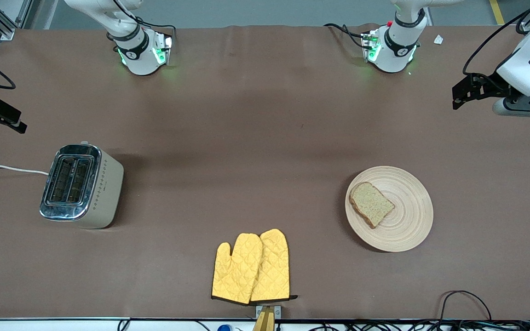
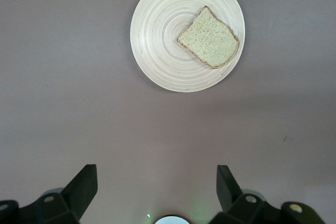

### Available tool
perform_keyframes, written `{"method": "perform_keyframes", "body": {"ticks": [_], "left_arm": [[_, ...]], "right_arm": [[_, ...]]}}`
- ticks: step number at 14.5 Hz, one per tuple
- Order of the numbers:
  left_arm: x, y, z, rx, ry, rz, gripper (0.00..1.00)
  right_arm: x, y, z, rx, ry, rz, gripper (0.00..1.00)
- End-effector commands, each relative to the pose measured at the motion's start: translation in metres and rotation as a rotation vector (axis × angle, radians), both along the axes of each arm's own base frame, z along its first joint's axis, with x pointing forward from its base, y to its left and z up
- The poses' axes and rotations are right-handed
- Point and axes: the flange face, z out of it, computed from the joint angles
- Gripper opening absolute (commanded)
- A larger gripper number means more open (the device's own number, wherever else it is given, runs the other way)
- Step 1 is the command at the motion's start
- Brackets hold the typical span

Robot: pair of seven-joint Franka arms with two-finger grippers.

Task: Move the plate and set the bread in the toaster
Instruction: 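Reach the left gripper toward the rim of the wooden plate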

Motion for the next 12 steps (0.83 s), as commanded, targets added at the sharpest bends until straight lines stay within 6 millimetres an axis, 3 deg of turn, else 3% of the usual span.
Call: {"method": "perform_keyframes", "body": {"ticks": [1, 4, 8, 12], "left_arm": [[0.004, 0.007, 0.005, -0.037, 0.001, -0.006, 1.0], [0.017, 0.03, -0.012, -0.076, 0.034, 0.028, 1.0], [0.074, 0.087, -0.076, -0.105, 0.051, 0.07, 1.0], [0.13, 0.137, -0.157, -0.151, -0.029, -0.027, 1.0]], "right_arm": [[-0.001, -0.007, 0.001, -0.002, -0.001, -0.009, 1.0], [-0.001, -0.011, 0.001, 0.001, -0.001, -0.011, 1.0], [-0.001, -0.011, 0.001, 0.0, 0.0, -0.01, 1.0], [0.002, -0.009, 0.001, 0.006, -0.009, -0.007, 1.0]]}}
